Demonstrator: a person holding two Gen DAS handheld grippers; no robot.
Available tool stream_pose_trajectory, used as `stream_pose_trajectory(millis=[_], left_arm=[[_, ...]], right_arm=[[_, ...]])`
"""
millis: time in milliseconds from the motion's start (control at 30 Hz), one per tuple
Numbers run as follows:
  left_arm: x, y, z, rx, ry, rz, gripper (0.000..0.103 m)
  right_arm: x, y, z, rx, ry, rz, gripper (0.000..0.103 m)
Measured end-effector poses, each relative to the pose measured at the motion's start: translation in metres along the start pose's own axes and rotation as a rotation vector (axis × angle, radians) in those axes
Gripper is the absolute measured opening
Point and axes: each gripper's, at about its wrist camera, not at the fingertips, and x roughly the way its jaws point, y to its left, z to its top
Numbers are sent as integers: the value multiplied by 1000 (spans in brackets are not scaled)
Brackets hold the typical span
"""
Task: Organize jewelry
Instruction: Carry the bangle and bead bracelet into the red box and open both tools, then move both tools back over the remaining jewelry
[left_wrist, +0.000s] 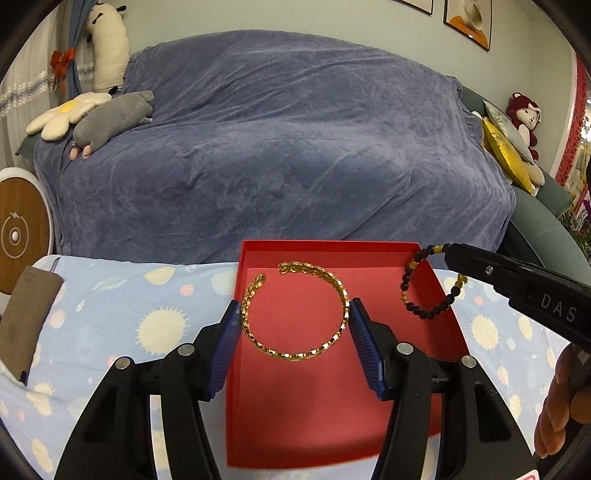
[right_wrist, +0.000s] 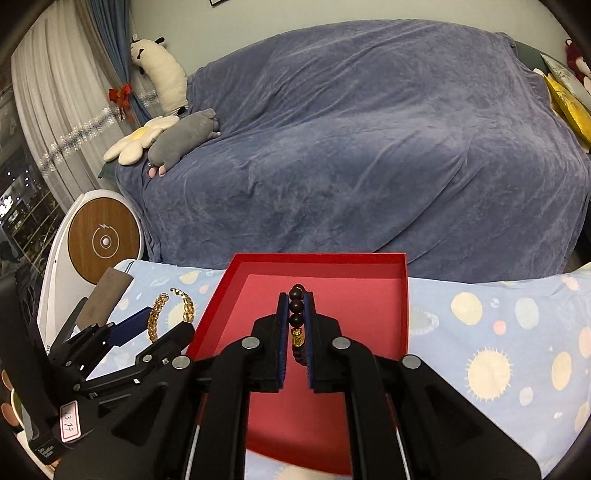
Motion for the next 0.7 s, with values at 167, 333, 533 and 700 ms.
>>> stream_pose_trajectory(millis=[167, 333, 533, 700], left_arm=[[49, 2, 14, -23, 40, 5, 56], [87, 6, 16, -38, 103, 19, 57], [98, 9, 15, -37, 92, 56, 68], [59, 18, 15, -61, 20, 33, 72]], right_arm=[[48, -17, 10, 17, 61, -19, 7], [80, -41, 7, 49, 118, -76, 7], [70, -55, 3, 31, 74, -161, 27], [22, -55, -11, 26, 2, -153, 36]])
